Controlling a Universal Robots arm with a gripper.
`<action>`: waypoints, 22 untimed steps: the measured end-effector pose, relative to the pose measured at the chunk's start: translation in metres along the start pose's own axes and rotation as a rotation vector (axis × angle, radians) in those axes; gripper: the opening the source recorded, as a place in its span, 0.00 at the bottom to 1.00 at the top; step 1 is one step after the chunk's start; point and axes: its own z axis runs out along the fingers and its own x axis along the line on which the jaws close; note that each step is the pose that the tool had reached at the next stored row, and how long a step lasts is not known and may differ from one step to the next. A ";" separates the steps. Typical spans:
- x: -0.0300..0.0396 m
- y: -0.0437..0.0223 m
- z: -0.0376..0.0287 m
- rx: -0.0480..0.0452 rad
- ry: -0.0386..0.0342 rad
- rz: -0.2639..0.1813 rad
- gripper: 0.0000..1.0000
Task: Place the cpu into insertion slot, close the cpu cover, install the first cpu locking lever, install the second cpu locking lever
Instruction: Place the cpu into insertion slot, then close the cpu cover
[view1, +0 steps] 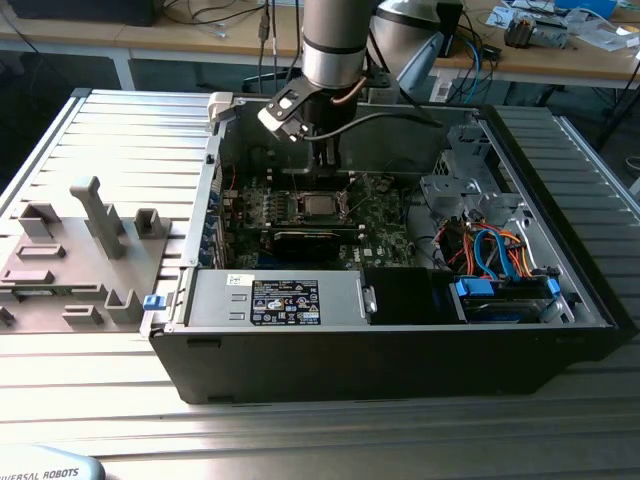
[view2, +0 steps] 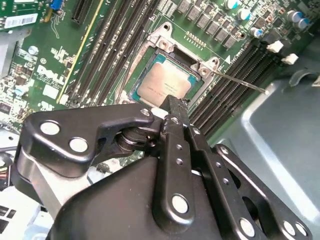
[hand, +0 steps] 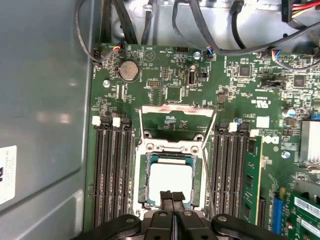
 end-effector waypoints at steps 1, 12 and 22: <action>0.0000 0.0000 -0.0028 0.0000 0.0000 0.000 0.11; 0.0003 0.0002 -0.0319 0.0000 -0.0001 0.000 0.11; 0.0003 0.0002 -0.0324 0.0000 0.0000 0.000 0.11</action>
